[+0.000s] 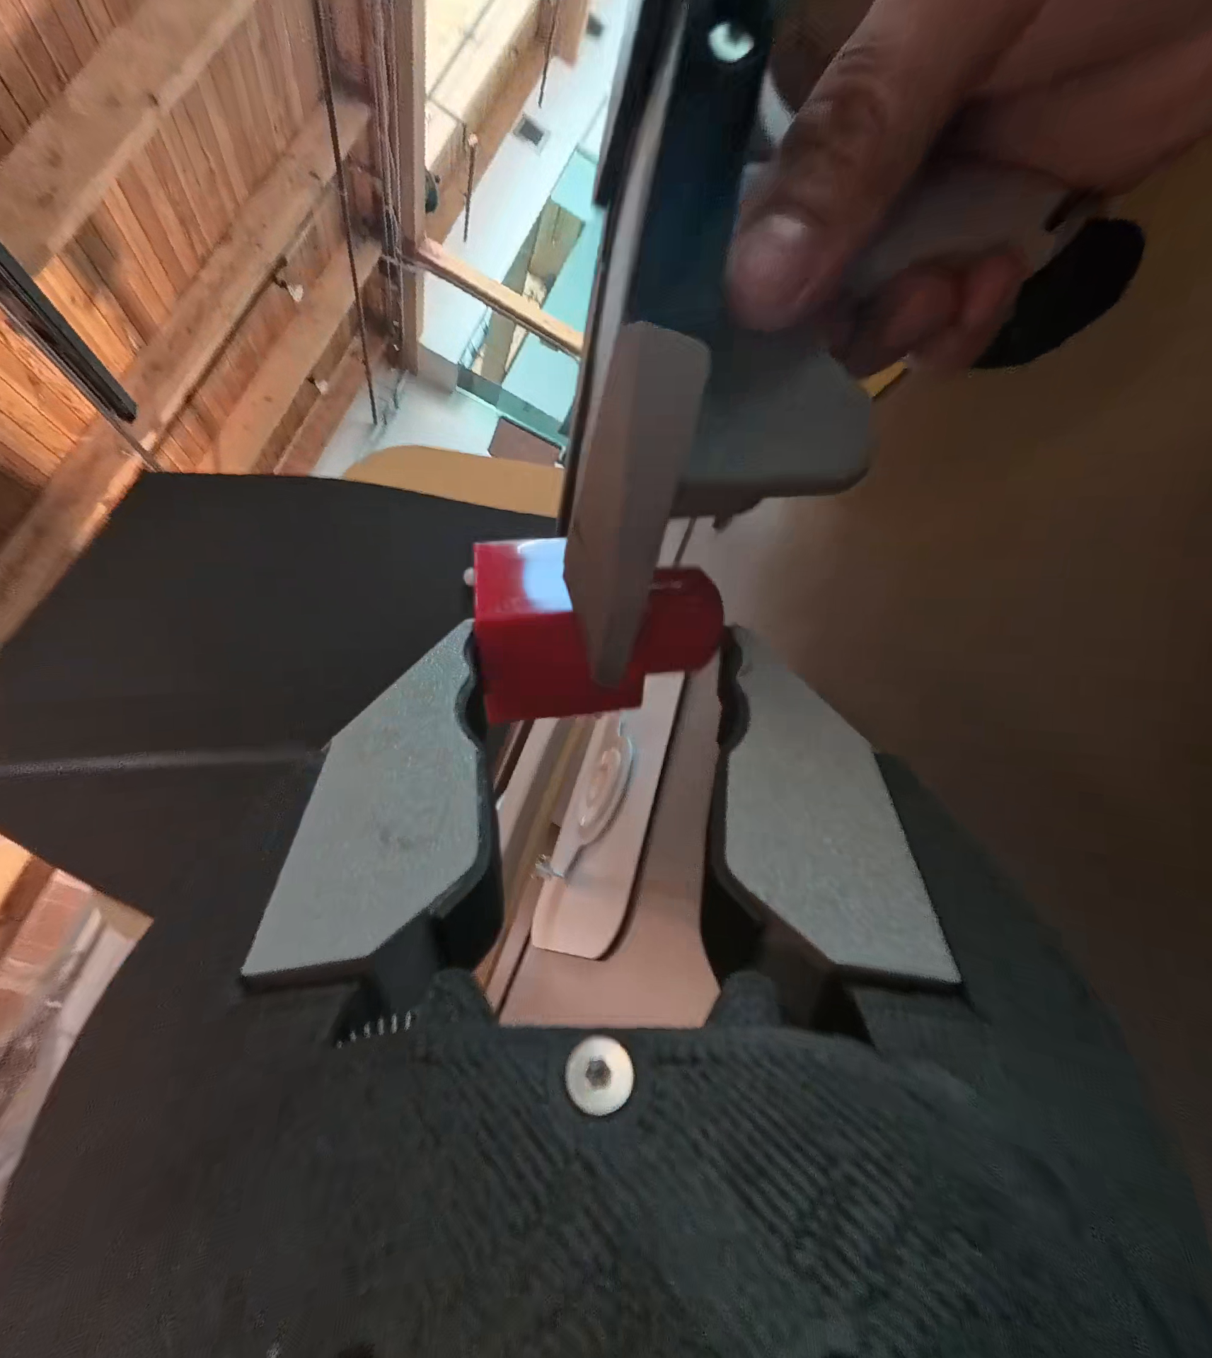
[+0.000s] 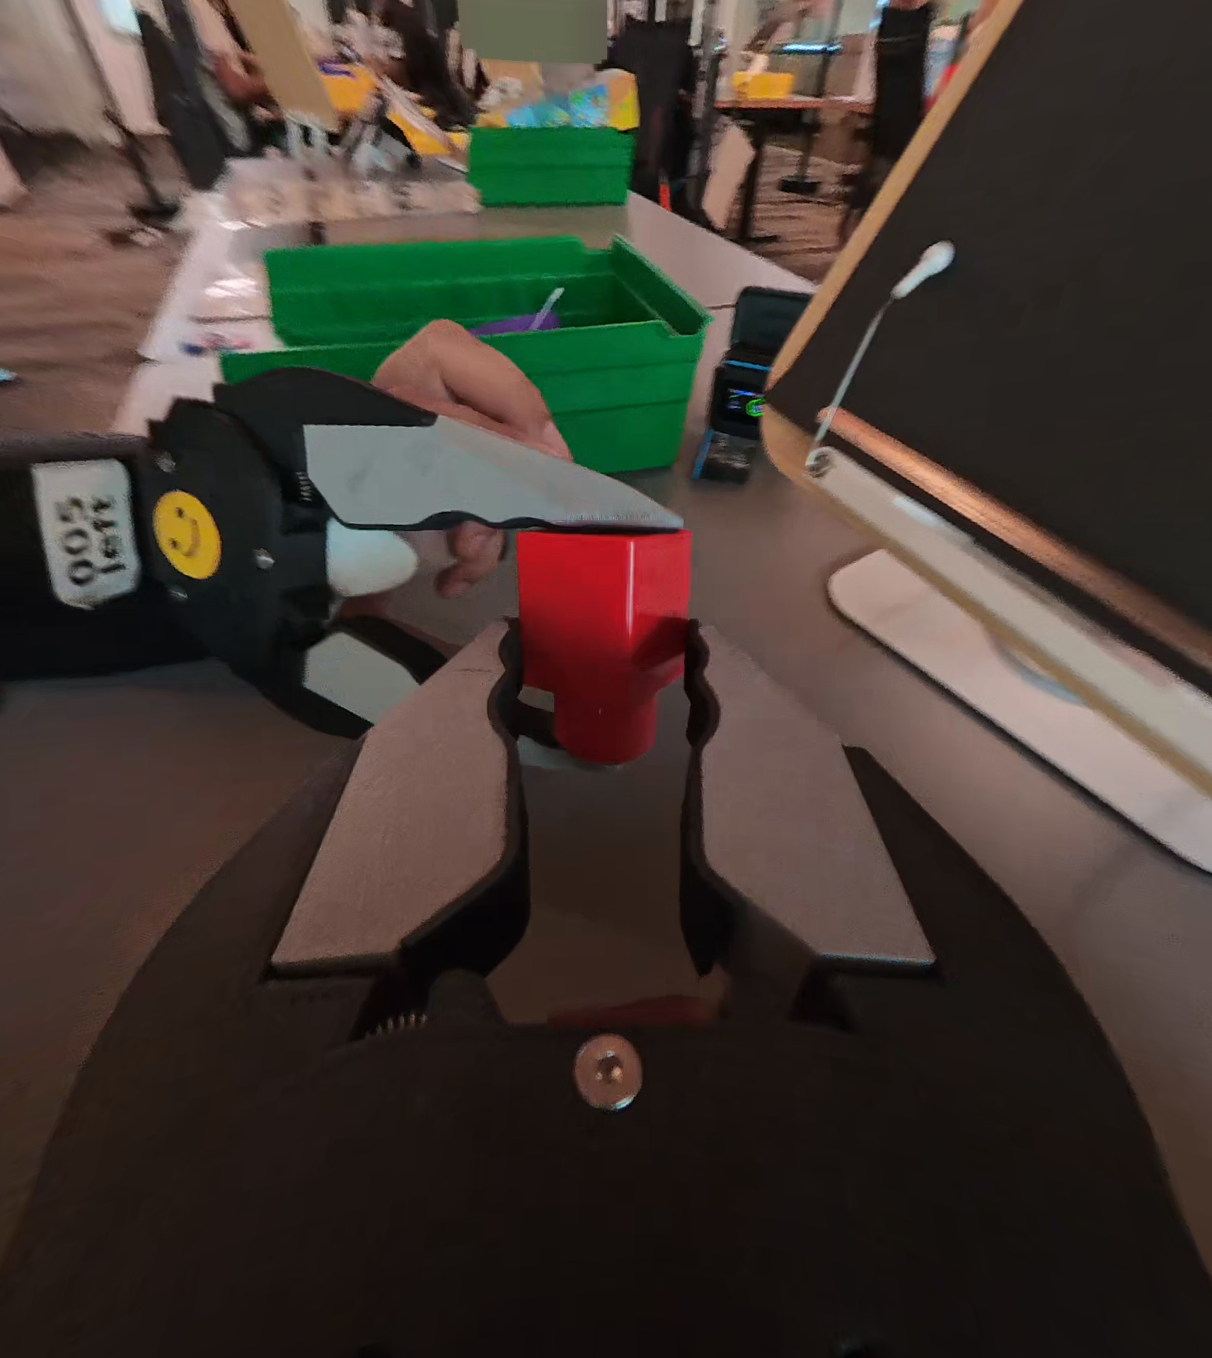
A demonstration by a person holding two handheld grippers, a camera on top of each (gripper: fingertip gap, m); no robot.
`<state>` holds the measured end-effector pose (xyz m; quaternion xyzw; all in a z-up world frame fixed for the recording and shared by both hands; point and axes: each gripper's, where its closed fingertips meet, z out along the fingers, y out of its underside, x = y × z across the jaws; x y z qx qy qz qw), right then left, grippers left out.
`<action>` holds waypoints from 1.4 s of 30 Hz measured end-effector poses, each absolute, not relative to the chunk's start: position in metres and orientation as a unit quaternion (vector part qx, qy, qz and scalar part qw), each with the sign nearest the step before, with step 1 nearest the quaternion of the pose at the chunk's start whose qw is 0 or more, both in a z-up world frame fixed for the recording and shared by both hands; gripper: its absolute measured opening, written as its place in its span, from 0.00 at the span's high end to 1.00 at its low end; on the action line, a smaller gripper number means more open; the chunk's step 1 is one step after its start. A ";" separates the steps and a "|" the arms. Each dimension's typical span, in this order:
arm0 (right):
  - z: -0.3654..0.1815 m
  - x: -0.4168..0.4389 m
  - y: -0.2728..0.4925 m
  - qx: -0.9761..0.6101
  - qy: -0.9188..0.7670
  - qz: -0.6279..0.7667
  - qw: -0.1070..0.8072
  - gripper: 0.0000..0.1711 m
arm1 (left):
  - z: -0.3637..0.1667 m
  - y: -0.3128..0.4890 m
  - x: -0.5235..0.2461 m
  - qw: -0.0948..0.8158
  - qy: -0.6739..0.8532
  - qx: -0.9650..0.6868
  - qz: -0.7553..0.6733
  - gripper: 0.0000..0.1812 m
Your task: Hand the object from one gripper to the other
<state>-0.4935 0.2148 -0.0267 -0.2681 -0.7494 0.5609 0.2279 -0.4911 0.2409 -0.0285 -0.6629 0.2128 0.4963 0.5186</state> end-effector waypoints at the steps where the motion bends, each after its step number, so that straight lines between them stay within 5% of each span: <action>1: -0.025 -0.497 0.219 -0.269 -0.749 0.548 0.258 0.76 | -0.028 0.240 -0.494 0.521 0.201 -0.668 0.492 0.67; 9: -0.015 -0.515 0.266 -0.193 -0.746 0.304 0.560 0.76 | -0.048 0.234 -0.495 0.592 0.087 -0.764 0.239 0.59; 16: -0.021 -0.507 0.242 -0.082 -0.751 0.234 0.611 0.76 | -0.017 0.227 -0.492 0.688 -0.036 -0.724 0.003 0.53; 22: -0.022 -0.495 0.214 0.009 -0.735 0.200 0.648 0.76 | -0.022 0.228 -0.479 0.678 0.010 -0.735 0.001 0.70; 25: -0.030 -0.495 0.212 0.011 -0.749 0.207 0.629 0.76 | -0.029 0.229 -0.476 0.654 0.070 -0.749 0.081 0.80; 32: -0.047 -0.514 0.254 -0.145 -0.798 0.259 0.524 0.74 | -0.034 0.225 -0.502 0.527 0.196 -0.708 0.427 0.81; 36: -0.053 -0.510 0.248 -0.251 -0.801 0.395 0.373 0.69 | -0.030 0.224 -0.507 0.459 0.249 -0.659 0.541 0.81; 39: -0.043 -0.494 0.219 -0.271 -0.775 0.528 0.218 0.57 | -0.017 0.223 -0.504 0.446 0.265 -0.618 0.591 0.81; 42: -0.026 -0.490 0.213 -0.282 -0.728 0.604 0.159 0.54 | -0.017 0.226 -0.493 0.443 0.303 -0.592 0.601 0.81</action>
